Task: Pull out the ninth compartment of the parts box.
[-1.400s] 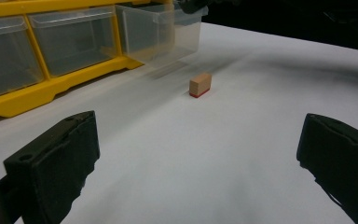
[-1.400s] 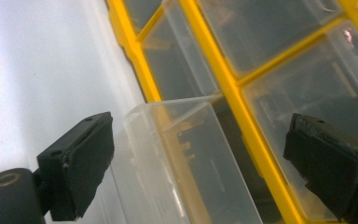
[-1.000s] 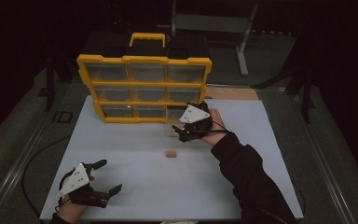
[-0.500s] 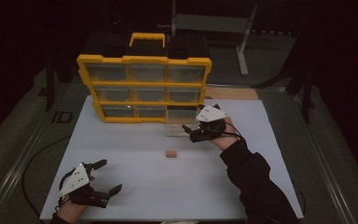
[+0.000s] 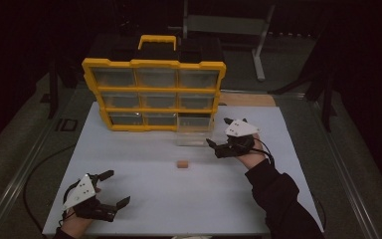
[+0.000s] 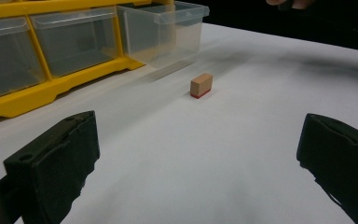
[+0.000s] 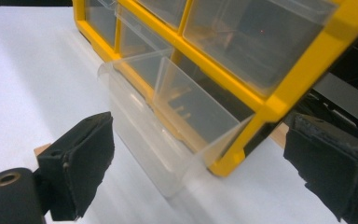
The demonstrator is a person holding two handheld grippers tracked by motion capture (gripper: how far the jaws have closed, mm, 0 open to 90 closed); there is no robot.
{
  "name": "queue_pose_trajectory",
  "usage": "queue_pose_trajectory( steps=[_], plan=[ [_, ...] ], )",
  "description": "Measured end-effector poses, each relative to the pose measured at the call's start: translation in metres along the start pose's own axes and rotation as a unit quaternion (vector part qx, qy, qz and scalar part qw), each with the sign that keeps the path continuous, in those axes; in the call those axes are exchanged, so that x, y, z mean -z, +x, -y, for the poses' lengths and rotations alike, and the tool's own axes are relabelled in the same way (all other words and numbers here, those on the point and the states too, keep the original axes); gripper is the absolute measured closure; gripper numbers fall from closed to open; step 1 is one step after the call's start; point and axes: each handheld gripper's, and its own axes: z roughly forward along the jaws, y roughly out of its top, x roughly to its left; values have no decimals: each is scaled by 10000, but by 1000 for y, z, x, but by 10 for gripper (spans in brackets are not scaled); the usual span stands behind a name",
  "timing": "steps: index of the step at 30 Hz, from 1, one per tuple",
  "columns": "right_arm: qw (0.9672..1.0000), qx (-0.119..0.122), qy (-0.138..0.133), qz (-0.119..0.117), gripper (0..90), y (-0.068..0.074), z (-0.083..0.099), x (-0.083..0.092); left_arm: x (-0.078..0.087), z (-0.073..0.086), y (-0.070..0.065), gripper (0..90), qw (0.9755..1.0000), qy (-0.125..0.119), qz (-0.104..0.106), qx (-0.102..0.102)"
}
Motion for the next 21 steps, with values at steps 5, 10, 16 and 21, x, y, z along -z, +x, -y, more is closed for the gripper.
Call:
queue_pose_trajectory(
  steps=[5,10,16,21],
  plan=[
    [9999,-134,-29,-85,85,1,10,9,0,0,0,0,10000,-5,-10,6],
    [9991,-381,-128,-121,85,3,23,21,0,0,0,0,10000,-10,-13,8],
    [9989,-452,-84,-124,85,9,40,32,0,0,0,0,10000,-11,-22,11],
    [9986,-498,-68,-136,85,15,52,40,0,0,1,0,10000,-6,-23,6]
  ],
)
